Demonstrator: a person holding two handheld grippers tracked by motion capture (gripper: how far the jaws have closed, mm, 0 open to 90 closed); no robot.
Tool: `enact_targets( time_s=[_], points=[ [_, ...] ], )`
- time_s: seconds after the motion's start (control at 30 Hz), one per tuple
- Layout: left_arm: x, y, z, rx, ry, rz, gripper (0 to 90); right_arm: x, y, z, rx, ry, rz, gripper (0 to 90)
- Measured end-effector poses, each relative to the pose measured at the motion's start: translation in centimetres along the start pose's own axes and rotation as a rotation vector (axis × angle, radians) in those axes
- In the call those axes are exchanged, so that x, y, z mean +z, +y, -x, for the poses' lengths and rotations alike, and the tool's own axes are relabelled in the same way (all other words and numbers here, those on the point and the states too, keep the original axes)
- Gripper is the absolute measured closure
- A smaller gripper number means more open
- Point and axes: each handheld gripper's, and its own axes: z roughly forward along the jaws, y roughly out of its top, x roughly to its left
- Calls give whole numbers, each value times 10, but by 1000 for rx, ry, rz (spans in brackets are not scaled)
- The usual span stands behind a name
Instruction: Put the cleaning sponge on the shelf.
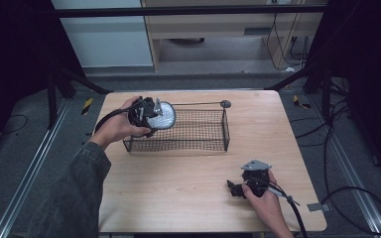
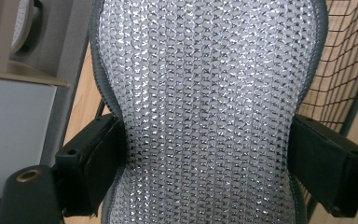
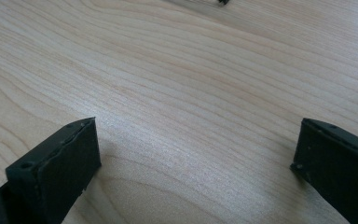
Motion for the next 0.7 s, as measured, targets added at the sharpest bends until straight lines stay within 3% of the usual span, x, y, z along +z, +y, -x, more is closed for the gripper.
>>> enact_targets(
  time_s=[0.2,0.57,0.63,0.7],
  points=[
    [6,-2,-2,-18,-10,18,138,0,0,0,0,0,0,6],
    [15,1,2,7,-44,-23,139,0,0,0,0,-1,0,6],
    [16,1,1,-10,-4,-20,118,0,0,0,1,-1,-1,6],
    [15,-1,-1,-45,-17,8,95,0,0,0,1,0,0,5]
  ],
)
